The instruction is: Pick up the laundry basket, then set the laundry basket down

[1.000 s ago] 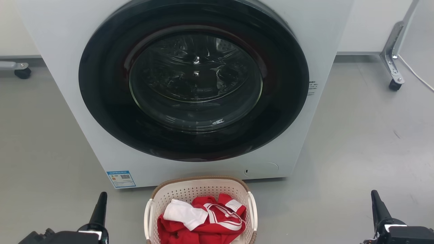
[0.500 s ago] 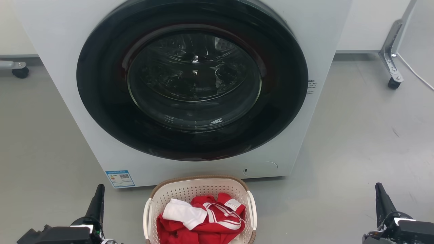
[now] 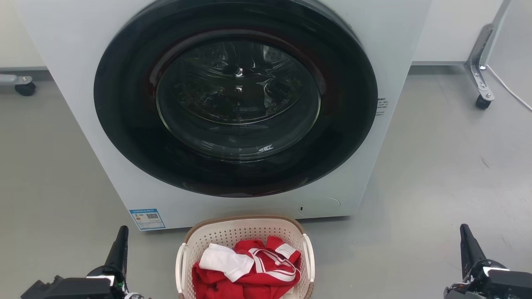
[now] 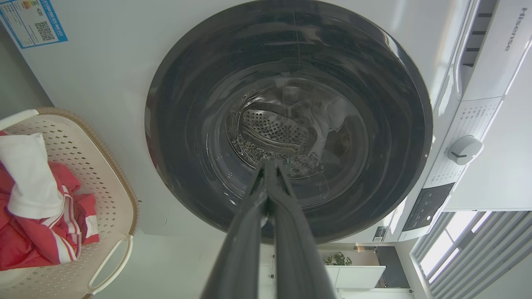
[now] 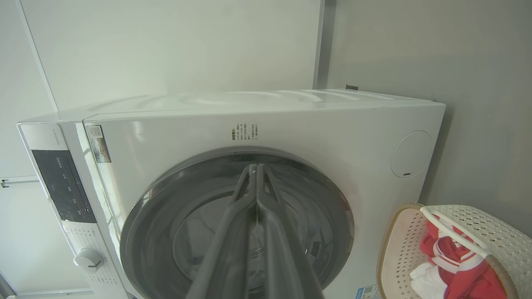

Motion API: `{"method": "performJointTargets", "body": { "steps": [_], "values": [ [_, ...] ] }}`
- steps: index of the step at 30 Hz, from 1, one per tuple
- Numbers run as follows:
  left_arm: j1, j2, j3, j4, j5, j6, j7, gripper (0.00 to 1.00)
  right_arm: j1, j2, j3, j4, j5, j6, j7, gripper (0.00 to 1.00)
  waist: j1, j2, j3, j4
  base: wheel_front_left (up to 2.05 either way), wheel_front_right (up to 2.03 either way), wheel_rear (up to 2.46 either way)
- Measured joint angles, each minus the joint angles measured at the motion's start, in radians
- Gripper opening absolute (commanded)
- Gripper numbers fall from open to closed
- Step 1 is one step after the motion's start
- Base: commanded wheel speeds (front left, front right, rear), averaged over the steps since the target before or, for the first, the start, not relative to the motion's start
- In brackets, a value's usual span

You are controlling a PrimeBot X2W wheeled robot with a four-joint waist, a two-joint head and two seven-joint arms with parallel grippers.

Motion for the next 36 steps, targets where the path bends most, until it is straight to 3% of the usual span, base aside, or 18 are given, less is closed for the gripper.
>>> {"method": "performJointTargets", "body": {
  "steps": [36],
  "values": [
    [0.0,0.0,0.0,0.001,0.0,0.0,0.0,0.0,0.0,0.0,0.0,0.0,0.0,0.001,0.0,0.0,0.0,0.0,0.0,0.0,0.0,0.0,0.0]
  ]
}}
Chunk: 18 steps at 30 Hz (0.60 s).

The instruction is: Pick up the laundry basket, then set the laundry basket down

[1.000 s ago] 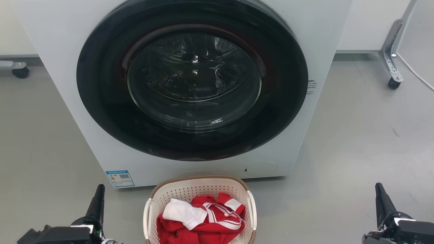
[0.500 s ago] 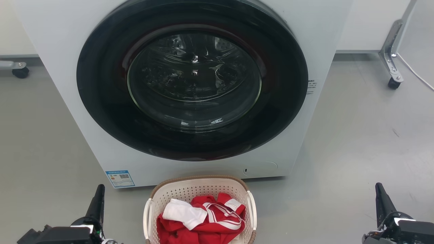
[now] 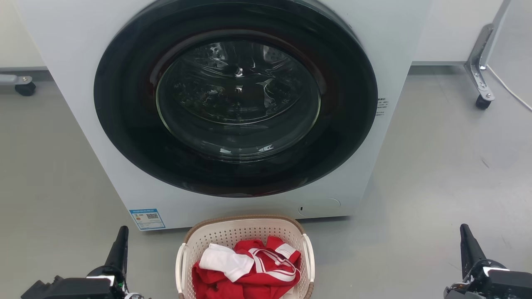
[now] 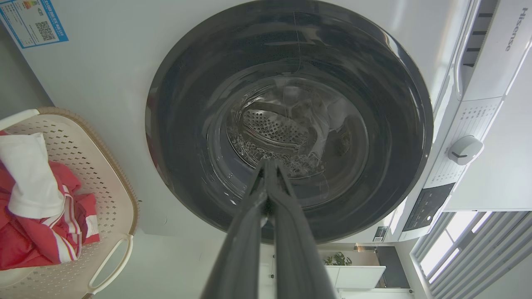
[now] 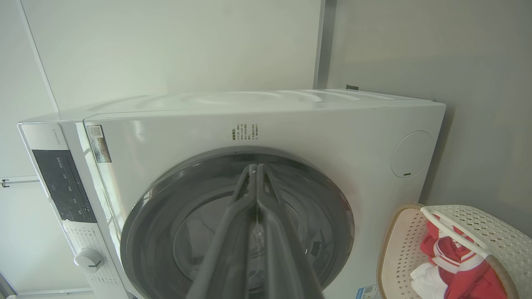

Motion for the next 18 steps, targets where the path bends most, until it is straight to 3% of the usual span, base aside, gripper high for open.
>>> {"method": "performJointTargets", "body": {
  "steps": [18],
  "values": [
    [0.0,0.0,0.0,0.0,0.0,0.0,0.0,0.0,0.0,0.0,0.0,0.0,0.0,0.0,0.0,0.0,0.0,0.0,0.0,0.0,0.0,0.0,0.0]
  ]
}}
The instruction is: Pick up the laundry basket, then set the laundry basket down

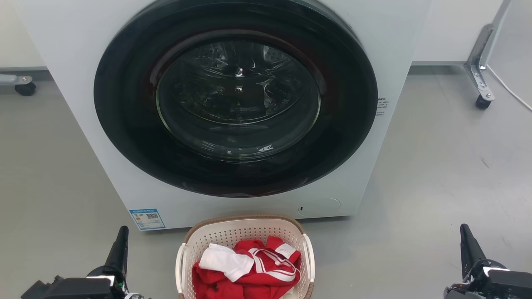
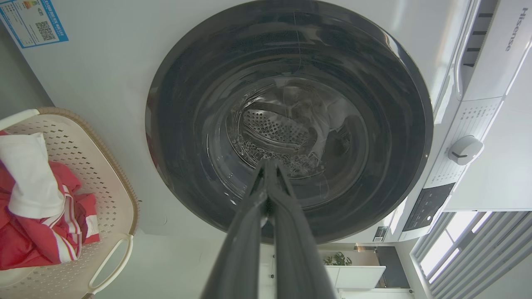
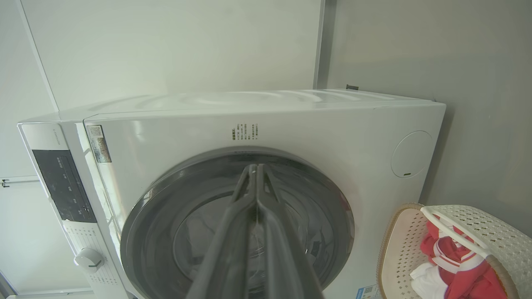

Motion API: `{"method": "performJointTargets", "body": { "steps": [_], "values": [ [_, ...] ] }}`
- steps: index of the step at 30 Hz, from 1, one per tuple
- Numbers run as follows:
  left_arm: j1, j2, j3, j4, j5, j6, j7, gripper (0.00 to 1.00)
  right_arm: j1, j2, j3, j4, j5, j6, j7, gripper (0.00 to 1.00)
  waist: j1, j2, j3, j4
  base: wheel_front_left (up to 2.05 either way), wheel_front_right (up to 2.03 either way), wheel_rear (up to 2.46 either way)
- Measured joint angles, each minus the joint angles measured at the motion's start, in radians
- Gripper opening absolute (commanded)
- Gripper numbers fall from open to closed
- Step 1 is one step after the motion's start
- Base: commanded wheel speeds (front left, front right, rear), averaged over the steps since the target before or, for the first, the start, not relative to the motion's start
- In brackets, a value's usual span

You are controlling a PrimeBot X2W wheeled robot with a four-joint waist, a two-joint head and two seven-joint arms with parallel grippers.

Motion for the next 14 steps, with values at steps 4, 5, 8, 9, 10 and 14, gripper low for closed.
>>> {"method": "performJointTargets", "body": {
  "steps": [4,5,8,9,10,14],
  "values": [
    [0.0,0.0,0.0,0.0,0.0,0.0,0.0,0.0,0.0,0.0,0.0,0.0,0.0,0.0,0.0,0.0,0.0,0.0,0.0,0.0,0.0,0.0,0.0],
    [0.0,0.0,0.0,0.0,0.0,0.0,0.0,0.0,0.0,0.0,0.0,0.0,0.0,0.0,0.0,0.0,0.0,0.0,0.0,0.0,0.0,0.0,0.0],
    [0.0,0.0,0.0,0.0,0.0,0.0,0.0,0.0,0.0,0.0,0.0,0.0,0.0,0.0,0.0,0.0,0.0,0.0,0.0,0.0,0.0,0.0,0.0],
    [0.0,0.0,0.0,0.0,0.0,0.0,0.0,0.0,0.0,0.0,0.0,0.0,0.0,0.0,0.0,0.0,0.0,0.0,0.0,0.0,0.0,0.0,0.0],
    [0.0,0.0,0.0,0.0,0.0,0.0,0.0,0.0,0.0,0.0,0.0,0.0,0.0,0.0,0.0,0.0,0.0,0.0,0.0,0.0,0.0,0.0,0.0],
    [0.0,0.0,0.0,0.0,0.0,0.0,0.0,0.0,0.0,0.0,0.0,0.0,0.0,0.0,0.0,0.0,0.0,0.0,0.0,0.0,0.0,0.0,0.0]
  ]
}}
